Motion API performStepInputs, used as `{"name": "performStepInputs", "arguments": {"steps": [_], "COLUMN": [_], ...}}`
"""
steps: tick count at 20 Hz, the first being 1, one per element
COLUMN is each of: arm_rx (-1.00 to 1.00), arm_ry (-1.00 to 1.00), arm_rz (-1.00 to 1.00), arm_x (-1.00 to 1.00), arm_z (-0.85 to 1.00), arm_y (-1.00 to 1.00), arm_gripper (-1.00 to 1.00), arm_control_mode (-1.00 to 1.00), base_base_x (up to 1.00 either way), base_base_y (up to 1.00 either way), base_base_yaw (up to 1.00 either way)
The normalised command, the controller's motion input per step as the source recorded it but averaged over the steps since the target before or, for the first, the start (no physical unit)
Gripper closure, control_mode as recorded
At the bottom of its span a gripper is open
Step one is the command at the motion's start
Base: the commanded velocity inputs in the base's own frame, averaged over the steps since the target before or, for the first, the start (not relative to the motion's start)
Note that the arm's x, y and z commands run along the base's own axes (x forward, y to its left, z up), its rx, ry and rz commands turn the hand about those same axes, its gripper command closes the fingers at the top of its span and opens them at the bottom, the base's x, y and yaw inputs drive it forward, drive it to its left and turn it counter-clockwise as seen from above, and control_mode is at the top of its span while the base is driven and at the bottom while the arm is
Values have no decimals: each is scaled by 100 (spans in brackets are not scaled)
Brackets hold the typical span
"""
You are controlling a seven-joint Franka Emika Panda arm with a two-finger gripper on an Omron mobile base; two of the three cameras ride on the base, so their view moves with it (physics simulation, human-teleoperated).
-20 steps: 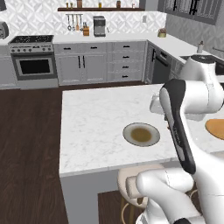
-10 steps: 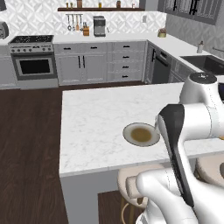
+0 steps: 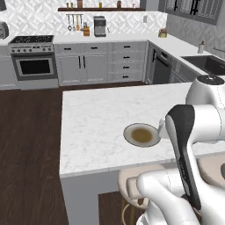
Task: Pick the chicken drumstick and broccoli from their plates and place them in the bowl. Then put the bowl in the fridge.
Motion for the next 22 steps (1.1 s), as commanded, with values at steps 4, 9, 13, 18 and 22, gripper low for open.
{"name": "performStepInputs", "arguments": {"steps": [4, 9, 13, 18, 22], "arm_rx": [0, 0, 0, 0, 0], "arm_ry": [0, 0, 0, 0, 0], "arm_rz": [0, 0, 0, 0, 0], "arm_x": [-5, 0, 0, 0, 0], "arm_z": [0, 0, 0, 0, 0], "arm_y": [0, 0, 0, 0, 0], "arm_gripper": [100, 100, 100, 100, 100], "arm_control_mode": [100, 100, 100, 100, 100], "base_base_x": [-8, -53, -38, -5, 13], "base_base_y": [0, -49, -100, -100, -100], "base_base_yaw": [0, -1, 0, 4, 11]}}
